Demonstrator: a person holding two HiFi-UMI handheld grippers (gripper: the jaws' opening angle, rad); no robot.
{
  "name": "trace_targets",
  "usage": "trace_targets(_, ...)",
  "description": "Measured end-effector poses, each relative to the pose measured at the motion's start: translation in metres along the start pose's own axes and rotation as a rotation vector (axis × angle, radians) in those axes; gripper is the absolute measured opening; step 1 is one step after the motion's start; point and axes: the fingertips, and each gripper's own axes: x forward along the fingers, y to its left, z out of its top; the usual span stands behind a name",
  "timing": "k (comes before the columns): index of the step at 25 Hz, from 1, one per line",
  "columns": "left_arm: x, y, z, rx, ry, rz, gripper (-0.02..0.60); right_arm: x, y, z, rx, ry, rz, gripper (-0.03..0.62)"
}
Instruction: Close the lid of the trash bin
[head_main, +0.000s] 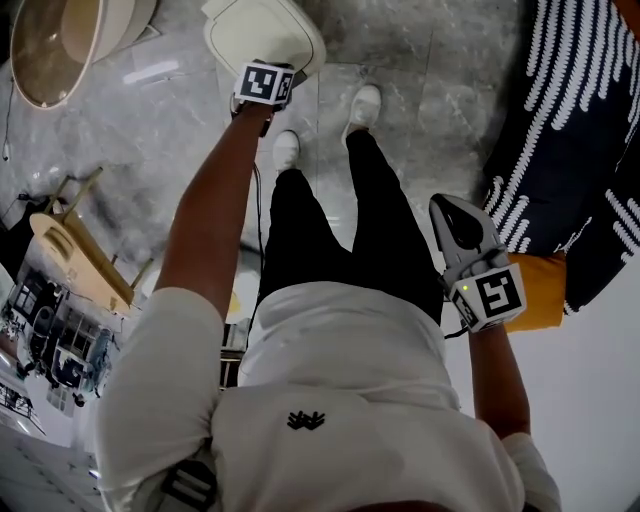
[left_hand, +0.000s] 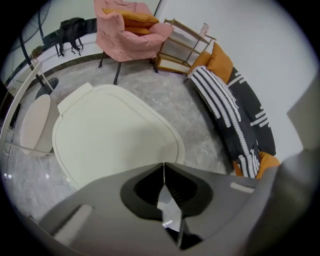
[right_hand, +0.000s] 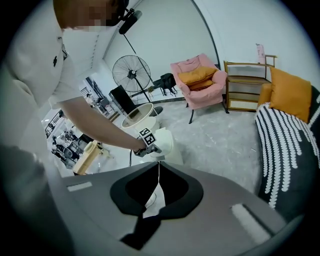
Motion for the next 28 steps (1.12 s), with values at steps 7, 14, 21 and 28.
trace_targets(7, -0.038, -0.014, 0.017, -0.005, -0.061, -0.011, 0.060, -0.002, 0.018, 0.018, -0.047, -0.045, 0.022, 0.003)
trace_targets(14, -0.117, -0.029, 0.023, 0.033, -0.163, -0.050, 0.060, -0.014, 0.054, 0.041, -0.092, -0.101, 0.023, 0.003)
trace_targets(21, -0.202, -0.044, 0.023, 0.095, -0.278, -0.119, 0.060, -0.020, 0.093, 0.064, -0.146, -0.155, 0.017, 0.003)
trace_targets(28, -0.286, -0.088, -0.002, 0.199, -0.388, -0.198, 0.060, -0.036, 0.132, 0.078, -0.176, -0.222, -0.002, 0.003)
